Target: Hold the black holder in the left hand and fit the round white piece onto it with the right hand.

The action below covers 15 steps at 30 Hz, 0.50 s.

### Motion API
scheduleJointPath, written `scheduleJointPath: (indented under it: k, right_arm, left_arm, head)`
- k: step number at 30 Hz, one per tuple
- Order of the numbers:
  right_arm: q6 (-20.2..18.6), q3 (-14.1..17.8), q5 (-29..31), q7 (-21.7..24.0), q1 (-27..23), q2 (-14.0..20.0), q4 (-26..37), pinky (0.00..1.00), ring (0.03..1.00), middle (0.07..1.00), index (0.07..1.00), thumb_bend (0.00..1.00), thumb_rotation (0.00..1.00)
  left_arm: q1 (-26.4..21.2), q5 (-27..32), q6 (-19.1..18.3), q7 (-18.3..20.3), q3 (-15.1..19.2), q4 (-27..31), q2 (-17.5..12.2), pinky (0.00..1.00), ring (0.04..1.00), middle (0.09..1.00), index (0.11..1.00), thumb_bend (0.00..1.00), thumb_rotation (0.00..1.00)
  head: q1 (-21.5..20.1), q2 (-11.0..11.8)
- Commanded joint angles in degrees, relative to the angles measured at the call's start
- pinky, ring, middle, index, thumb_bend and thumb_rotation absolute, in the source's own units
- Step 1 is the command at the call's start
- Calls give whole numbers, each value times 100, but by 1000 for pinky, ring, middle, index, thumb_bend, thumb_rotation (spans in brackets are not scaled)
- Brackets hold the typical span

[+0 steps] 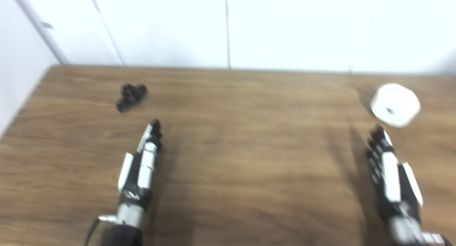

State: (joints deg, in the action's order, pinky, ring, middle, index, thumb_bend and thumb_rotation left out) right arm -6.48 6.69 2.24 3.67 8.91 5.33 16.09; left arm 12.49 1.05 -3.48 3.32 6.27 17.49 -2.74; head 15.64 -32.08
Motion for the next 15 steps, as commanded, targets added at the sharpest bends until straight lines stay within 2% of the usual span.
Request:
scheduleJointPath:
  k: [1,8,15]
  right_arm:
    - [253,22,106,73,80,137,50,1000,1000,1000,1000,584,1000]
    - [284,55,200,121,53,141,-25,1000,1000,1000,1000,608,1000]
    - [307,37,181,119,41,139,-71,1000,1000,1000,1000,612,1000]
  left_arm:
    - [210,-95,223,-59,-82,-3,47,1000,1000,1000,1000,379,1000]
    - [197,-154,294,-170,-179,-118,84,1000,1000,1000,993,355,1000]
    - [193,-158,274,-179,-217,-153,44,1000,1000,1000,1000,425,949]
  head:
    - [41,31]
    - [26,130]
    - [-37,167]
